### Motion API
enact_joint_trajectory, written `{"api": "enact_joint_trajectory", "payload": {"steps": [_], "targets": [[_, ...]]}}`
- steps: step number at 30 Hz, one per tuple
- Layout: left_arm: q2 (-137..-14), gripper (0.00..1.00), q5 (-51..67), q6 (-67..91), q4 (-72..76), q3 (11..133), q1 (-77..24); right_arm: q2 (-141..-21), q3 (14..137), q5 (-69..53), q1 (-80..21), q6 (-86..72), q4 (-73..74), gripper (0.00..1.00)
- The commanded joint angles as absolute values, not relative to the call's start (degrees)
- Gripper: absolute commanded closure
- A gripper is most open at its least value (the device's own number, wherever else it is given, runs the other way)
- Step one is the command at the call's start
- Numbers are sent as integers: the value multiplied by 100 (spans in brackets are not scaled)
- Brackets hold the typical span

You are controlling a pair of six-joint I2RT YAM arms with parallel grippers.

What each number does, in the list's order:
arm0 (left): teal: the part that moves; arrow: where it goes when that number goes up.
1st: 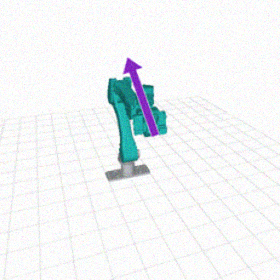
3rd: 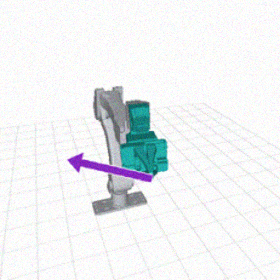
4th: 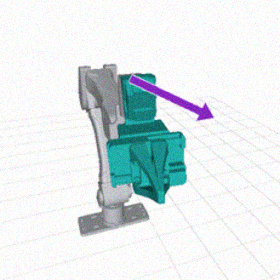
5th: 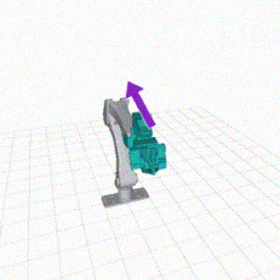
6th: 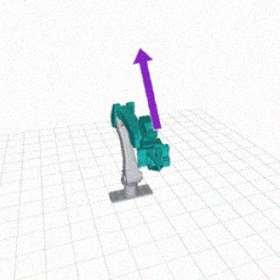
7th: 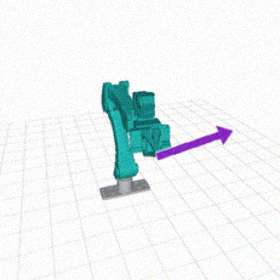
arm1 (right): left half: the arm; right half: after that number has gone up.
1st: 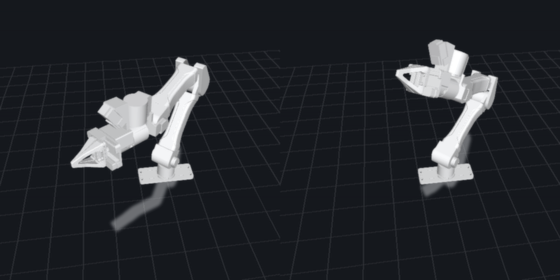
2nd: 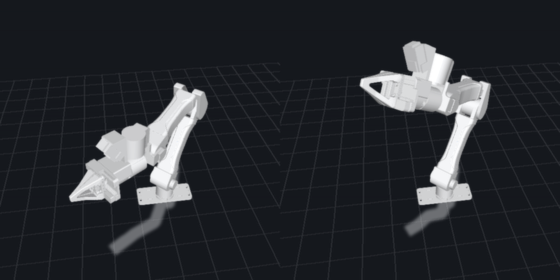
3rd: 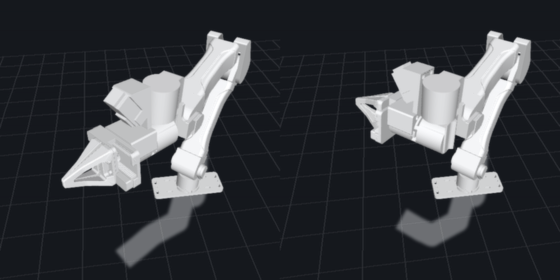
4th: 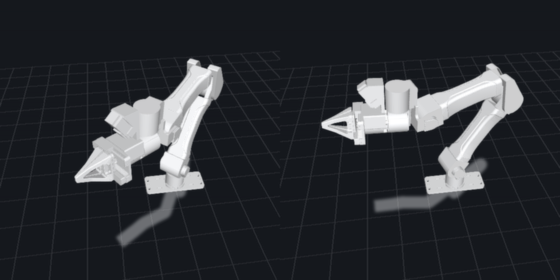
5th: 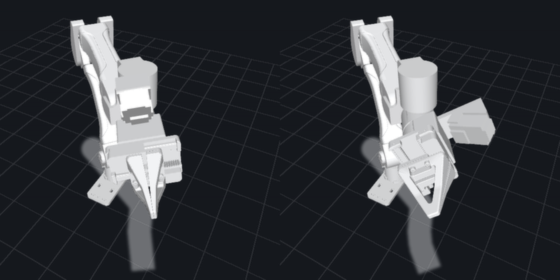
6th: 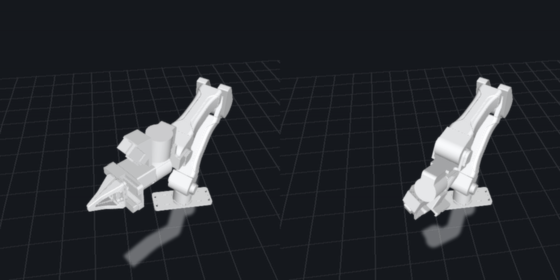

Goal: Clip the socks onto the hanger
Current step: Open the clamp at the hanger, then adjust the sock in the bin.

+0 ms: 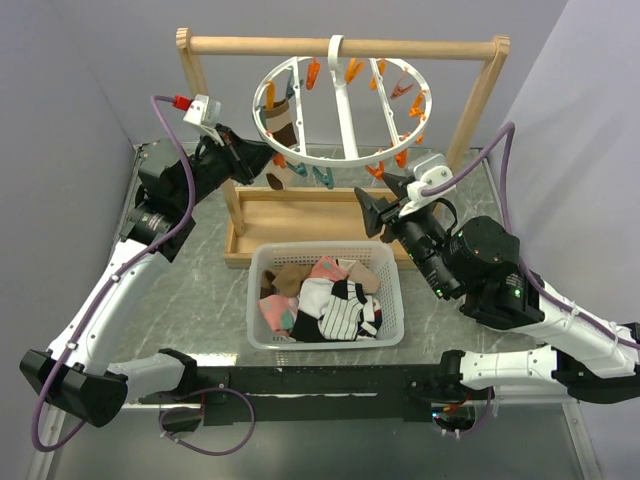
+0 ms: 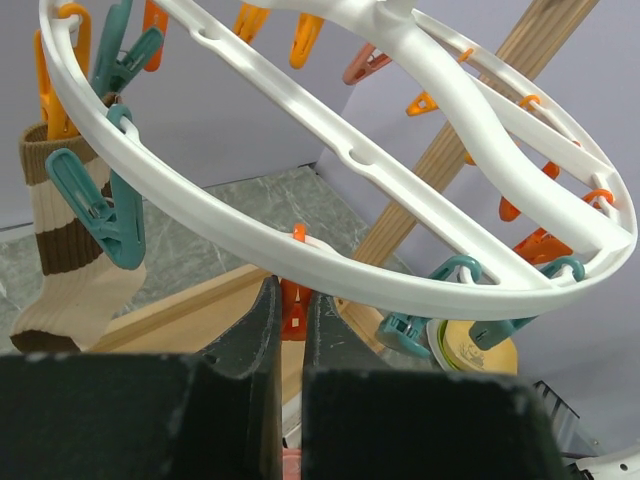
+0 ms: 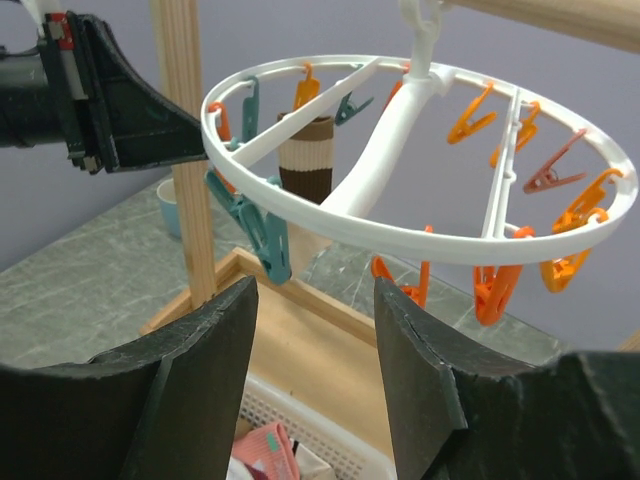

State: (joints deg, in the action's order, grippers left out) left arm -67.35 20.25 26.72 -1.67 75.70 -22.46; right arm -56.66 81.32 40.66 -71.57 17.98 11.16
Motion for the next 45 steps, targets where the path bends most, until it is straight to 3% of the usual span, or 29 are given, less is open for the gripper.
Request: {"api": "enact_joint_trajectory", "payload": {"steps": [1,9,16,20,27,32,38,41,45], "targets": [[-6592,99,2074,2663,-167,7831,-2232,-5450,7964,3780,-7154,1128,1651,43],[-6495,99,2057,2409,-351,7919,-2312,-5511,6444,3068,-7216,-1095,2426,33],[-6443,99,2048,2355,-483,7919,-2338,-5537,4872,2997,-7198,-3074,2706,29],[-6425,99,2144,2391,-457,7893,-2347,-5861,4553,3321,-7119,-4427,3724,26],[-6398,99,2206,2452,-369,7787,-2355,-5809,3781,3077,-6461,-5019,2895,24],[-6390,99,2206,2452,-378,7770,-2355,-5827,3279,2400,-5714,-4607,1681,27],[-6363,99,2241,2478,-361,7735,-2355,-6038,3182,2285,-5634,-4237,1011,35],[-6354,99,2241,2513,-343,7691,-2355,-6170,3164,2355,-5634,-4175,888,42],[-6319,99,2215,2487,-369,7699,-2355,-6249,3155,2434,-5634,-4078,791,59]]}}
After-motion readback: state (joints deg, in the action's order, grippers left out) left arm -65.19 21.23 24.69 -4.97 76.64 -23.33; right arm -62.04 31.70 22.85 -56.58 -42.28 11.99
